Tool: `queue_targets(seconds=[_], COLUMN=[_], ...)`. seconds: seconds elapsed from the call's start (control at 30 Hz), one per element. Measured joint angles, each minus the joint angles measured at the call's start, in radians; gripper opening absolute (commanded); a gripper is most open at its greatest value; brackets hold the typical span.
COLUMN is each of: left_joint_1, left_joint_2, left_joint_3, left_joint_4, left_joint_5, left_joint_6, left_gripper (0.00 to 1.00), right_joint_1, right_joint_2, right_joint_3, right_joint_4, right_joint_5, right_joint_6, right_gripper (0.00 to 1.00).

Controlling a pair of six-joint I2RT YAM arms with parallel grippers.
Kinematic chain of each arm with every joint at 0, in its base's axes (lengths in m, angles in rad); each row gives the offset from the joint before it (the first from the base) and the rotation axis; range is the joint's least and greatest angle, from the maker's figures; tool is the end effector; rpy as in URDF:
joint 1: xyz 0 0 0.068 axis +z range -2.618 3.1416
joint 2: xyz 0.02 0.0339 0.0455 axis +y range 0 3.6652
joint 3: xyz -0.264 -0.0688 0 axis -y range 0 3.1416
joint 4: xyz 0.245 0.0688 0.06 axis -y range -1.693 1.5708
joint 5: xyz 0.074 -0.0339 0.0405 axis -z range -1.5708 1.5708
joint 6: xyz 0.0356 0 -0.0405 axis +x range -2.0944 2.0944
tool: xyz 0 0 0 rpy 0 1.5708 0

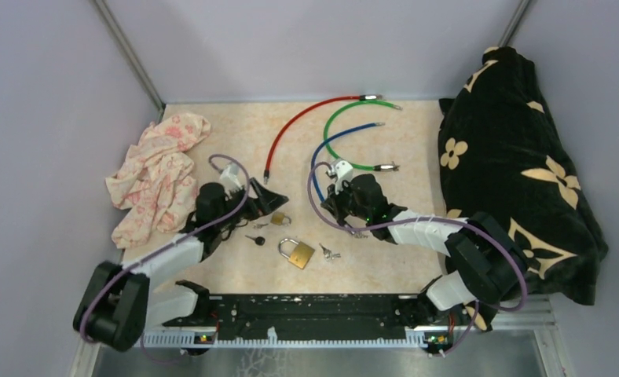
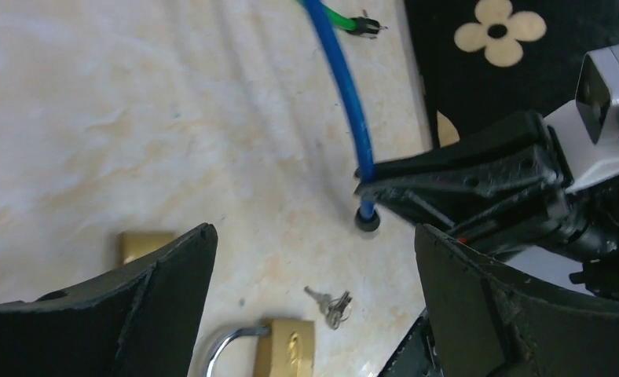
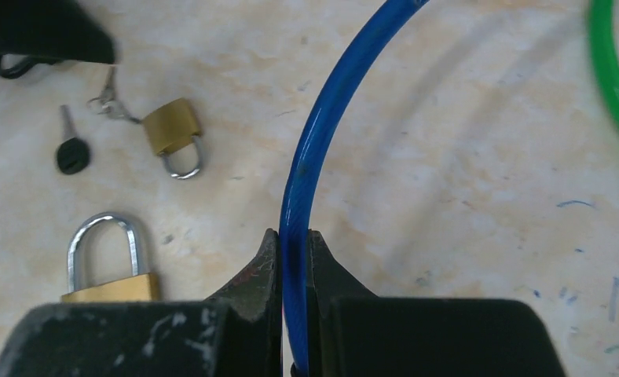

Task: Lock with the key
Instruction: Pick up the lock from the center of the board.

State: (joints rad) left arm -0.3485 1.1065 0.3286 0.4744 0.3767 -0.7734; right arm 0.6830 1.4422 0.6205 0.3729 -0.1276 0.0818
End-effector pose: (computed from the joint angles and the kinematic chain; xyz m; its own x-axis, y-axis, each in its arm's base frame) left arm 0.2029 -0.0877 0.1883 -0.6533 -0.4538 -0.6060 0.2671 0.6109 -0.7453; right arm 0.2263 0.1900 0.1893 -0.3938 -0.2160 -0.8934 -0.6850 0.7171 0.1286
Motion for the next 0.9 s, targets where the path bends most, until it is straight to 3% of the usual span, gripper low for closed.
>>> queue_targets(seconds=[0.2, 0.27, 0.33, 0.43, 0.5, 0.53, 0.63, 0.67, 0.9], left_joint_1=[-0.15, -0.166, -0.173, -0.175, -0.183, -0.189, -0.213, -0.215, -0.208], left_joint_2=[0.319, 0.412, 0.491, 0.557, 0.566, 0.565, 0.544, 0.529, 0.38], left_joint_3=[0.24, 0.317, 0.387, 0.44, 0.444, 0.444, 0.439, 0.428, 0.309], left_joint_4=[0.073, 0.079, 0.08, 0.085, 0.097, 0.107, 0.146, 0.16, 0.224], left_joint_5=[-0.017, -0.022, -0.026, -0.026, -0.017, -0.01, -0.006, -0.005, 0.07], left_joint_6=[0.0, -0.002, -0.004, -0.011, -0.012, -0.013, 0.039, 0.066, 0.347], left_gripper=[0.99, 0.94, 0.75, 0.23, 0.01, 0.0, 0.0, 0.0, 0.0], right_joint_1=[0.038, 0.041, 0.041, 0.042, 0.042, 0.041, 0.031, 0.02, -0.122], right_joint_2=[-0.047, -0.054, -0.055, -0.055, -0.053, -0.051, -0.048, -0.049, -0.219], right_joint_3=[-0.046, -0.047, -0.05, -0.05, -0.05, -0.05, -0.05, -0.05, 0.044], right_joint_4=[0.111, 0.138, 0.161, 0.158, 0.15, 0.141, 0.121, 0.119, -0.077], right_joint_5=[-0.128, -0.167, -0.198, -0.22, -0.227, -0.233, -0.261, -0.28, -0.368], right_joint_6=[0.014, 0.016, 0.016, 0.011, 0.003, -0.001, -0.005, -0.006, -0.093], right_gripper=[0.0, 0.0, 0.0, 0.0, 0.0, 0.0, 0.37, 0.44, 0.62])
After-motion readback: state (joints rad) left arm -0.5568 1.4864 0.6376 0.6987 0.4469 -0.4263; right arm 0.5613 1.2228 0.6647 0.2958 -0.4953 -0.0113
